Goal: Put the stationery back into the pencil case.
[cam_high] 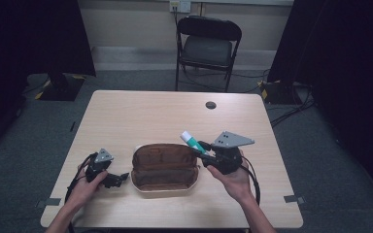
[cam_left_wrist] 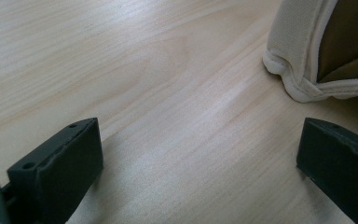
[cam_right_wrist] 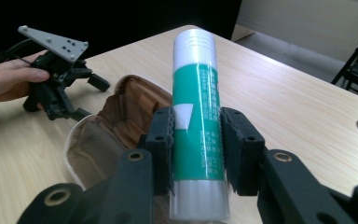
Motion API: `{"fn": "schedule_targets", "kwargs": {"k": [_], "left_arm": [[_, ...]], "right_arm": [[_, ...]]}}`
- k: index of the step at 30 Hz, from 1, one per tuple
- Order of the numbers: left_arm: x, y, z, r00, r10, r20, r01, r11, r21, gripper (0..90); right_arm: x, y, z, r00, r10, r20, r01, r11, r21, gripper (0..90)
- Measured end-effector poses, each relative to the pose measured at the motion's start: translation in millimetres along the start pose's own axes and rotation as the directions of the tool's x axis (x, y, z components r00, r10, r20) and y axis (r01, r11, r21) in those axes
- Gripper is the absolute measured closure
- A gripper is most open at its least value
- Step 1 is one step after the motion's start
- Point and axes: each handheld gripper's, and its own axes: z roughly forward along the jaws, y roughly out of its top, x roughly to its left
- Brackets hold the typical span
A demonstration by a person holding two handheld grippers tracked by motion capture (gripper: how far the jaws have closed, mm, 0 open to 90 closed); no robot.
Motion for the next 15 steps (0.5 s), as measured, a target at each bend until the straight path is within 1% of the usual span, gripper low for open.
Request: {"fn": "schedule_targets", "kwargs": {"k": [3,6,12,14,15], "left_arm": [[0.0,0.0,0.0,1.0000,0.000,0.000,0.000,1.0000,0.000,0.0],[0.0,0.0,0.0,1.0000,0.000,0.000,0.000,1.0000,0.000,0.0],[0.0,0.0,0.0,1.0000,-0.001,0.000,0.001,1.0000,0.000,0.0],[0.0,0.0,0.0,1.0000,0.000,0.000,0.000,1.0000,0.000,0.0],[0.0,0.0,-0.1,1.0000,0.000,0.000,0.000,1.0000,0.001,0.0]], "right_arm": [[6.4,0.3,5.5,0.9997,-0.014,-0.018,0.014,1.000,0.008,66.0],[12.0,-0.6,12.7,0.9992,-0.012,-0.038,0.013,1.000,0.019,66.0],[24.2,-2.2,28.0,0.9961,-0.033,-0.081,0.037,0.998,0.047,66.0],[28.3,-2.5,35.5,0.9946,-0.035,-0.098,0.040,0.998,0.051,66.0],[29.6,-2.5,38.1,0.9945,-0.036,-0.098,0.041,0.998,0.050,66.0]]}}
